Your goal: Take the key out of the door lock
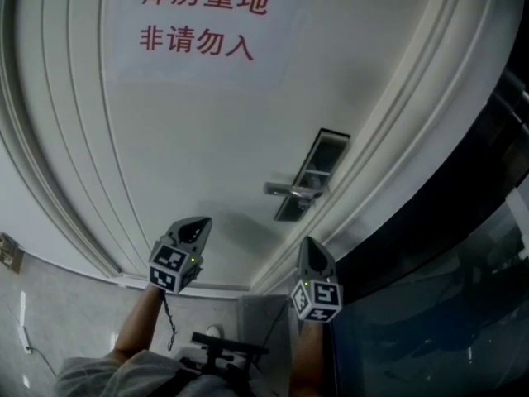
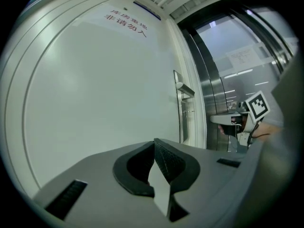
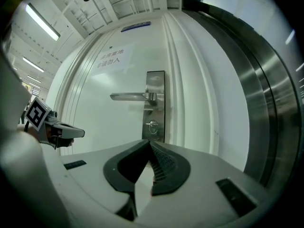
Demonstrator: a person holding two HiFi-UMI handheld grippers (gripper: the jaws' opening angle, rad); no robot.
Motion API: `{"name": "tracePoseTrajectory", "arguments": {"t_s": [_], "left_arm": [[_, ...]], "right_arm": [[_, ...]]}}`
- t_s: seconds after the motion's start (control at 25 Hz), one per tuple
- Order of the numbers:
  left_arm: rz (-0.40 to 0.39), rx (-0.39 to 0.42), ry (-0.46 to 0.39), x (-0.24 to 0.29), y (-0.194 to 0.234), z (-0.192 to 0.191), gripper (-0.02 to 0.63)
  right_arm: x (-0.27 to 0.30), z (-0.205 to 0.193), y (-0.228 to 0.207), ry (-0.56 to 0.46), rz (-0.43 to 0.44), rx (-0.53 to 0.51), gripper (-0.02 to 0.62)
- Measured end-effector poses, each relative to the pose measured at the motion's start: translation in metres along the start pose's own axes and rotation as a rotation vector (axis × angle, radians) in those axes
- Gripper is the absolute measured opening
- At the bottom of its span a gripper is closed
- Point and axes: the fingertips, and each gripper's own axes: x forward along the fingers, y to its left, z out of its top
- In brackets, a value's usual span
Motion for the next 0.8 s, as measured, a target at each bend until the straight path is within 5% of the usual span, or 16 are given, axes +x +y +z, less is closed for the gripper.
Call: {"name": "tracePoseTrajectory", "arguments": {"t_s": [0.32,0.8], "left_arm": [[0.011,-0.005,-0.001,0.009,0.008,0.0,0.008],[0.018,-0.021,0.0,0.011,0.017,-0.005,0.008]], "right_arm": [[0.02,0.009,0.001,0.008,0.03,-0.105,0.009],[0.04,0.025,0.013,0.041,0.03,-0.415,0.053]]}}
